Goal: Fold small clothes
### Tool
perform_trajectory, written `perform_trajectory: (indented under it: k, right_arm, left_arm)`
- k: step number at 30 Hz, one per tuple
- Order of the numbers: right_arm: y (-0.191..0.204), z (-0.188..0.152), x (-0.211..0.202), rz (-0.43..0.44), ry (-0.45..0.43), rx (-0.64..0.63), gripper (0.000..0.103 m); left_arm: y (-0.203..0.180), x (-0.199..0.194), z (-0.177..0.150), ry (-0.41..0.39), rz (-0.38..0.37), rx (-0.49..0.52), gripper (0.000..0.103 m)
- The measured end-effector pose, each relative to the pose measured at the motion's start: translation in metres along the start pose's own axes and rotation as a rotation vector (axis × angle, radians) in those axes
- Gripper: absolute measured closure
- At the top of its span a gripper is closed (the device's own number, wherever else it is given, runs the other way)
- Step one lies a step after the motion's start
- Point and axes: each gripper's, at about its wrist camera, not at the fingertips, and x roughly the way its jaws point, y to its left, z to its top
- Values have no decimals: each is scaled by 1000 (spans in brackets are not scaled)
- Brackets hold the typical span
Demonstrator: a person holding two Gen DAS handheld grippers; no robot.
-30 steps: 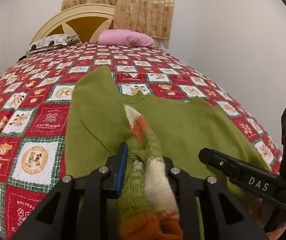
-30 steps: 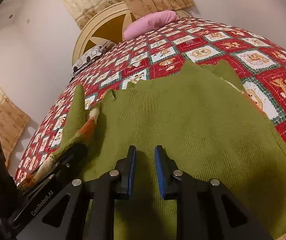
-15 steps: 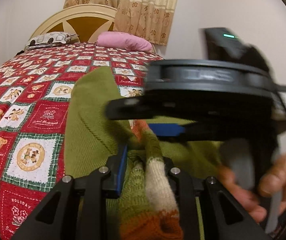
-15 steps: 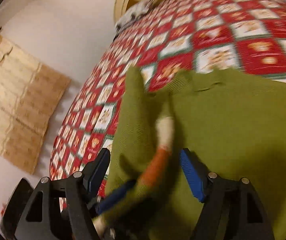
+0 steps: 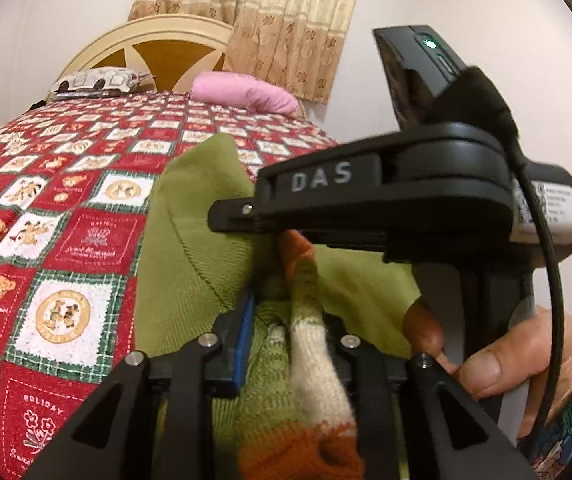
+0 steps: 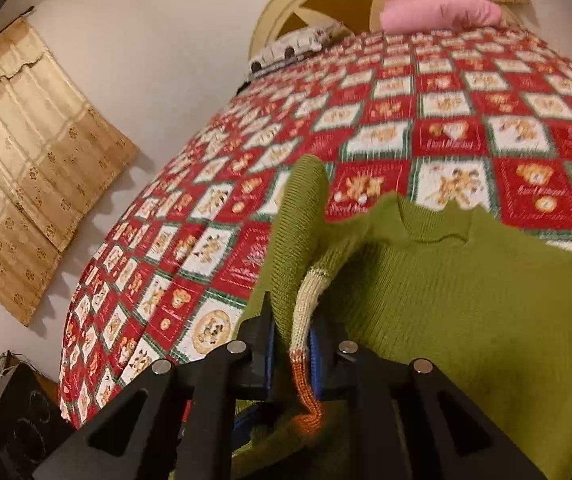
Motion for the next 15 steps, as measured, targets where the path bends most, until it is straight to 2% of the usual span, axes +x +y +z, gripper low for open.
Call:
perform_trajectory:
  k: [5,15]
  right_arm:
    - [-1,4,-32,-16,-39,-23,91]
    - [-54,-6,-106,-93,-89,-3,91]
  left_arm:
    - [-21,-10,7,-11,-18,18,77]
    - [-94,5,15,5,-63,126,77]
